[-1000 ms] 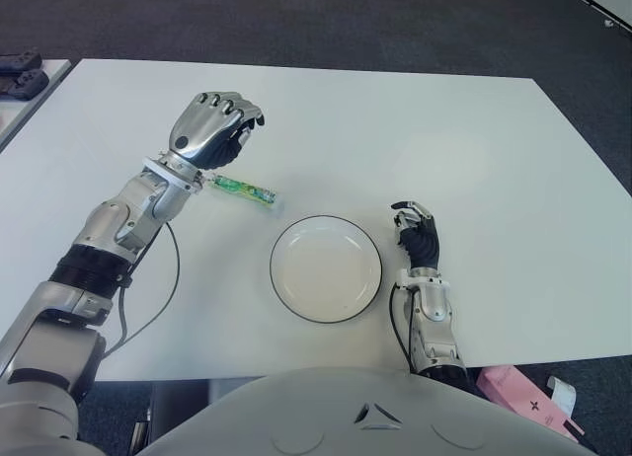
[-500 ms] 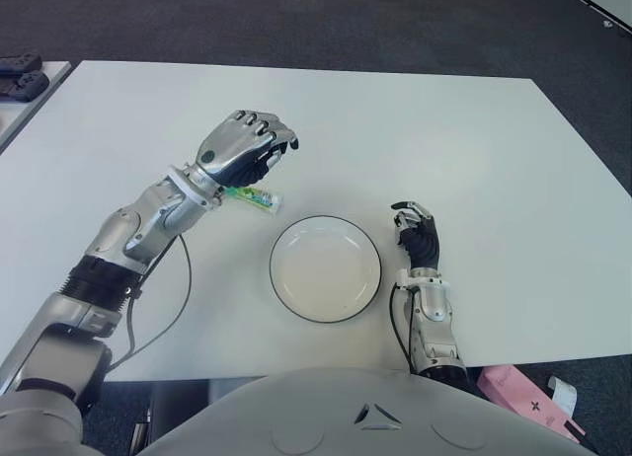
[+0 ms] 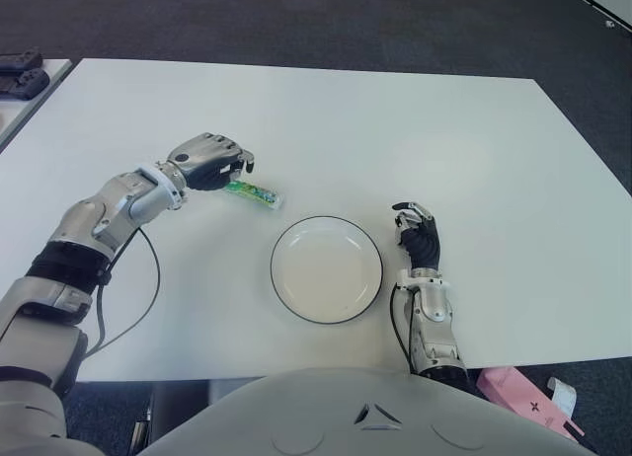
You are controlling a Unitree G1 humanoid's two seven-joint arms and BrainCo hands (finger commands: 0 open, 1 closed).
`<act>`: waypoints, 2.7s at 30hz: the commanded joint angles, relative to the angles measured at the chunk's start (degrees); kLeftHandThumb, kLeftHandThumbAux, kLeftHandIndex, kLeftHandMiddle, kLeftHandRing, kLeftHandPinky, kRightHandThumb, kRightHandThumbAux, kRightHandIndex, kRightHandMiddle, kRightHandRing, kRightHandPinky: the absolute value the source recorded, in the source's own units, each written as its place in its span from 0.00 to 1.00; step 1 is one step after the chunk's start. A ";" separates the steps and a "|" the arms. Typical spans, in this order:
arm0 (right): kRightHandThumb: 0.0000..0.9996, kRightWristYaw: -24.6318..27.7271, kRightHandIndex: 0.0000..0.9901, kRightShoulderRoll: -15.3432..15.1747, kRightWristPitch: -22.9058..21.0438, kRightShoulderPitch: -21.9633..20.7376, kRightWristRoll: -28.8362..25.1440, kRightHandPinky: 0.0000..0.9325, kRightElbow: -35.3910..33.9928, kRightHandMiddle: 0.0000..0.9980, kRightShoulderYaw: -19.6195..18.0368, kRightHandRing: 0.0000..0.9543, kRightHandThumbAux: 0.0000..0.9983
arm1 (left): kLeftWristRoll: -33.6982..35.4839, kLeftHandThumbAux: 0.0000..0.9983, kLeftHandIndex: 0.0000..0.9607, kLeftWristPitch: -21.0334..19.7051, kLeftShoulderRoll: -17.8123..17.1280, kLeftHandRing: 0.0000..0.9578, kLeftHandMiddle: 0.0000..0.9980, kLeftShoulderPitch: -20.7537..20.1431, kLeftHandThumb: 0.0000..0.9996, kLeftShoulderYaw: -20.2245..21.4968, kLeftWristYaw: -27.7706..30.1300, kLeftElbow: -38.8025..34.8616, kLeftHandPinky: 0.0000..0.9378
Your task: Put the toothpaste on the table into the plate.
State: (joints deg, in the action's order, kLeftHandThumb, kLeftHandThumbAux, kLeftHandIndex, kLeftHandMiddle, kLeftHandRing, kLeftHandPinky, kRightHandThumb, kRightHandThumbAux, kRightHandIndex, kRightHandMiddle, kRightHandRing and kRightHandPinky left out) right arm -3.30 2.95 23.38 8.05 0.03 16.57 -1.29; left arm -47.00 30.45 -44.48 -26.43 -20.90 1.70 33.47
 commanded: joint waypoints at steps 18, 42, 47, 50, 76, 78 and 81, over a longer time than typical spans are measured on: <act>0.70 -0.36 0.44 0.28 -0.81 0.85 0.32 0.94 -1.19 0.91 0.00 0.93 0.73 | -3.55 0.25 0.00 -2.48 -2.14 0.09 0.09 -1.93 0.59 -3.43 -1.89 5.91 0.15; 0.70 -0.88 0.44 0.70 -1.35 2.10 0.22 0.94 -2.91 0.91 0.39 0.93 0.73 | -5.18 0.13 0.00 -0.07 -0.41 0.03 0.05 -6.55 0.52 -10.10 -3.42 19.30 0.04; 0.70 -0.96 0.44 0.65 -1.82 2.42 0.24 0.93 -3.22 0.90 0.43 0.93 0.73 | -5.60 0.12 0.00 1.76 -1.01 0.04 0.06 -7.37 0.52 -11.68 -3.45 20.17 0.05; 0.70 -1.22 0.44 0.71 -1.99 2.55 0.43 0.94 -3.39 0.91 0.48 0.93 0.73 | -5.95 0.11 0.00 2.67 -1.59 0.05 0.07 -7.61 0.53 -12.52 -2.89 19.92 0.08; 0.70 -0.30 0.44 0.47 -2.59 4.91 0.21 0.94 -5.95 0.91 0.87 0.93 0.73 | -8.77 0.11 0.00 4.15 -0.72 0.07 0.07 -8.34 0.53 -17.60 -3.61 21.25 0.12; 0.70 -0.23 0.44 0.44 -2.65 5.17 0.17 0.94 -6.19 0.91 0.88 0.93 0.73 | -8.70 0.13 0.00 4.20 -0.41 0.06 0.07 -8.44 0.53 -17.77 -3.50 21.52 0.12; 0.70 -0.07 0.44 0.34 -2.78 5.53 0.05 0.94 -6.47 0.91 0.86 0.93 0.73 | -8.74 0.16 0.00 4.23 0.18 0.06 0.06 -8.69 0.53 -18.12 -3.37 21.99 0.13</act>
State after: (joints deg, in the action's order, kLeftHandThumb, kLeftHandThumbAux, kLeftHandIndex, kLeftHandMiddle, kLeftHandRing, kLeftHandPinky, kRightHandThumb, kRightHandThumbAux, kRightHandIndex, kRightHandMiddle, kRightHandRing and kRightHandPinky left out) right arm -3.38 2.85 22.04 12.88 0.14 10.53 -0.62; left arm -54.56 34.21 -46.18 -35.10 -37.42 -2.10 54.40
